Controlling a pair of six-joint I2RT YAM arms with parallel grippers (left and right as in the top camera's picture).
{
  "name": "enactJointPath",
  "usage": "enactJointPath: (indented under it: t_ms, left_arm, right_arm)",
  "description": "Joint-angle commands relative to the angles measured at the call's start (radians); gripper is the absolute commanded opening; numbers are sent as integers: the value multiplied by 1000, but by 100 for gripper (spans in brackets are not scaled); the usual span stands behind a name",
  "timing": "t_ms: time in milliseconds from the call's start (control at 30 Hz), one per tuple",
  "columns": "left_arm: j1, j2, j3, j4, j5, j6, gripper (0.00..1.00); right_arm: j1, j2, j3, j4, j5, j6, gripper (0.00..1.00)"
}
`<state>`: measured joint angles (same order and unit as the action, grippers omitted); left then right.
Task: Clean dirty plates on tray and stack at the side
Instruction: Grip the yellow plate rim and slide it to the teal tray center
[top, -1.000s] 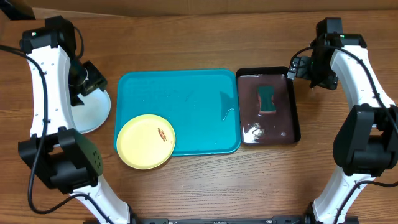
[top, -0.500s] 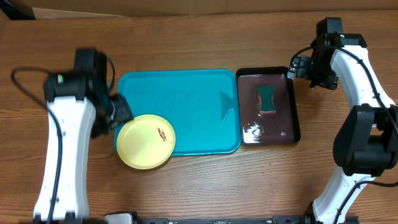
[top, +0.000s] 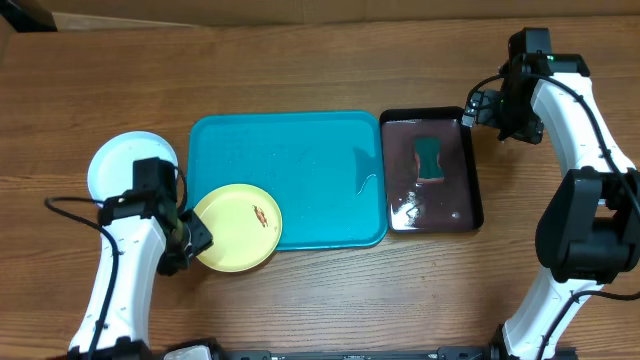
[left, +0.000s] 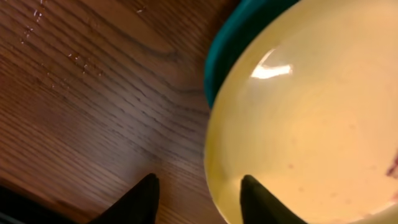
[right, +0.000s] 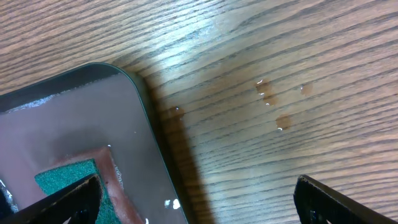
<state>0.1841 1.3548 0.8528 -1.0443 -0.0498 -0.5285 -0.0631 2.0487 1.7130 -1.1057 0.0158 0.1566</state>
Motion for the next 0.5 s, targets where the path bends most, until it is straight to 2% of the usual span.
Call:
enactJointPath:
  t_ms: [0,233,333,467]
  left_arm:
    - [41,37,-32,22,-16,5,39]
    - [45,48,-41,84,-16,9,32]
    - [45,48,-54,106,-4,8,26]
    - [45,48,-88,138,-2,8,25]
  right_arm:
    - [-1,-14,9,5,9,4,100]
    - [-1,-14,9,5,9,4,100]
    - [-1,-14,9,5,9,4,100]
    - [-1,-14,9,5,9,4,100]
